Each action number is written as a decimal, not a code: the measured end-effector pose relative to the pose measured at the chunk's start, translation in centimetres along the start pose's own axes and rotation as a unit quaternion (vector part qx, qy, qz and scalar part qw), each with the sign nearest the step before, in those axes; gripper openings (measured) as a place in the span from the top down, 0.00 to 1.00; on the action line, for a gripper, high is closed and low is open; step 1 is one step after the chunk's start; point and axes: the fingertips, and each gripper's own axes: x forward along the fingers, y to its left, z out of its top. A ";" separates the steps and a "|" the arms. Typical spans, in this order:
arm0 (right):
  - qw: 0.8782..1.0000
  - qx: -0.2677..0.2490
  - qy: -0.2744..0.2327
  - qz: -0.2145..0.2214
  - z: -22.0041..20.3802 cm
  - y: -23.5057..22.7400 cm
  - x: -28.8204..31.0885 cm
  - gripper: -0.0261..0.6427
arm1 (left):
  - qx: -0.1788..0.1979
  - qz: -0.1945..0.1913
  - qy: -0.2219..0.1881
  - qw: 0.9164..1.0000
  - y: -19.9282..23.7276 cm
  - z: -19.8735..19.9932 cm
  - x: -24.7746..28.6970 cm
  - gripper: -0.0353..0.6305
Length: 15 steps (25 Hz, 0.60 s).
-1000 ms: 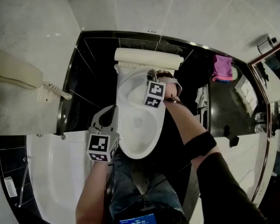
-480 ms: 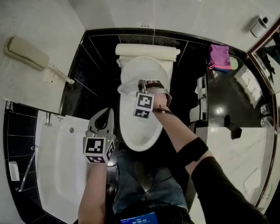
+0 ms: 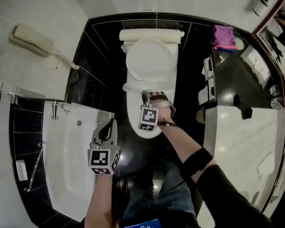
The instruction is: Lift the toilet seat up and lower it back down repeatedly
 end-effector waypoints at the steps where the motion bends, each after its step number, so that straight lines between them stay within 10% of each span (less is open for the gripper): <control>1: 1.000 0.002 -0.001 -0.006 0.2 1.0 -0.2 0.87 | -0.001 -0.004 -0.001 1.000 -0.1 -1.0 -0.5 0.95; 15: 0.998 0.004 0.022 -0.054 -0.6 15.2 -1.6 0.87 | -0.031 -0.037 -0.017 0.999 0.0 -16.1 -4.3 0.95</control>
